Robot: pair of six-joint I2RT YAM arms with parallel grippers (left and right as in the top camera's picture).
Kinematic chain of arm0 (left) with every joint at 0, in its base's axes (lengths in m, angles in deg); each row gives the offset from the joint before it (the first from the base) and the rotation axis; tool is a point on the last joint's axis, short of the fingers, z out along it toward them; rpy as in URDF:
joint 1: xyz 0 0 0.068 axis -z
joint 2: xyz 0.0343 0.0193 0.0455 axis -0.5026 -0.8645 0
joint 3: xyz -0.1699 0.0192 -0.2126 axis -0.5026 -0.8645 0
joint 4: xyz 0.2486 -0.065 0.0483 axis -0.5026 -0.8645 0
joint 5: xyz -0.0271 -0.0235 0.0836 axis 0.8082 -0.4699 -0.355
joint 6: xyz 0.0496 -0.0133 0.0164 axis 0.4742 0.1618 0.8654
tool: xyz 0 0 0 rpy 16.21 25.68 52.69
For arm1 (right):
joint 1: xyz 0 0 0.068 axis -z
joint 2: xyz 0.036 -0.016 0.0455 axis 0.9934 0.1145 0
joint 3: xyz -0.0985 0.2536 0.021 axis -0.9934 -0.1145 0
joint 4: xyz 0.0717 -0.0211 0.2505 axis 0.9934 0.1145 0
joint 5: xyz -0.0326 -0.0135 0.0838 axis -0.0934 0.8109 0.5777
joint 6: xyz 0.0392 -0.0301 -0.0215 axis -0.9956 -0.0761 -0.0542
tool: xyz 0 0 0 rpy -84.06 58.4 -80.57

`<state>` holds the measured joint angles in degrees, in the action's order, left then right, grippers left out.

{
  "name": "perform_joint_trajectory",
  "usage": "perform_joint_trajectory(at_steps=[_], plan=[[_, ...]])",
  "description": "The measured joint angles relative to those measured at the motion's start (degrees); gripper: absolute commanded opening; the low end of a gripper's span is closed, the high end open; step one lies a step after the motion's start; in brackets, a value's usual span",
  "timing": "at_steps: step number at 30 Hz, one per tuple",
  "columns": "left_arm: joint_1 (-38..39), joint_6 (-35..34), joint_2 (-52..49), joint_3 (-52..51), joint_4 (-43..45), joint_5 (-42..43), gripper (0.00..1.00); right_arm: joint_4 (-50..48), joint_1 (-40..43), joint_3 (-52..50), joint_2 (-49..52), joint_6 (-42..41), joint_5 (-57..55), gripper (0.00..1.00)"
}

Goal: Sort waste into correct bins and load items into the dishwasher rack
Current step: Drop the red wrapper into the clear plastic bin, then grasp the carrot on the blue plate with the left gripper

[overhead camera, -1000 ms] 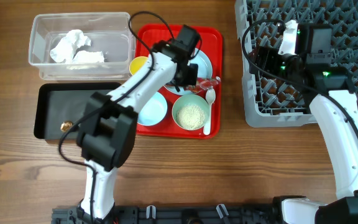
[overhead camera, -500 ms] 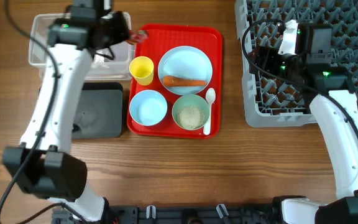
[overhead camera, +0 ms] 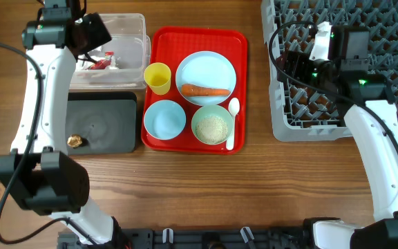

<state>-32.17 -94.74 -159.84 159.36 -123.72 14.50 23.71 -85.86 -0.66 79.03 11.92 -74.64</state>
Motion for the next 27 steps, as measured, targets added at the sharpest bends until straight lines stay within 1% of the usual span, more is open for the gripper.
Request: perform_joint_trajectory(at_steps=[4,6,8,10,12,14,17,19,22,27], plan=[[0.00,0.04,-0.74,0.00,0.96,0.11,0.85,-0.96,0.00,0.00,0.00,0.02,0.00,0.91],[0.00,0.07,-0.74,0.00,1.05,1.18,0.80,-1.62,0.00,0.00,0.00,0.48,0.00,0.91],[0.31,1.77,-0.74,0.00,1.07,4.37,0.80,-1.75,0.00,0.00,0.00,1.16,0.00,0.91],[1.53,5.22,-0.74,0.00,1.18,8.39,0.84,-1.75,0.00,0.00,0.00,1.90,0.00,0.91],[5.25,10.93,-0.72,0.00,1.29,12.31,0.87,-1.75,0.00,0.00,0.00,2.40,-0.02,0.90],[11.19,14.58,-0.72,0.00,1.11,14.75,0.88,-1.68,0.00,0.00,0.00,2.58,0.00,0.91],[18.73,18.23,-0.72,0.00,0.39,16.72,0.88,-0.48,0.00,0.00,0.00,2.58,0.00,0.91],[22.25,20.00,-0.74,0.00,0.02,17.29,0.88,-0.07,0.00,0.00,0.00,2.58,0.00,0.91],[25.64,22.60,-1.44,0.07,-1.20,17.53,0.88,0.00,0.00,0.00,0.00,2.58,0.00,0.92],[28.81,26.43,-8.76,0.15,-3.63,17.70,0.87,1.27,0.00,0.00,0.00,2.58,0.00,0.92]])
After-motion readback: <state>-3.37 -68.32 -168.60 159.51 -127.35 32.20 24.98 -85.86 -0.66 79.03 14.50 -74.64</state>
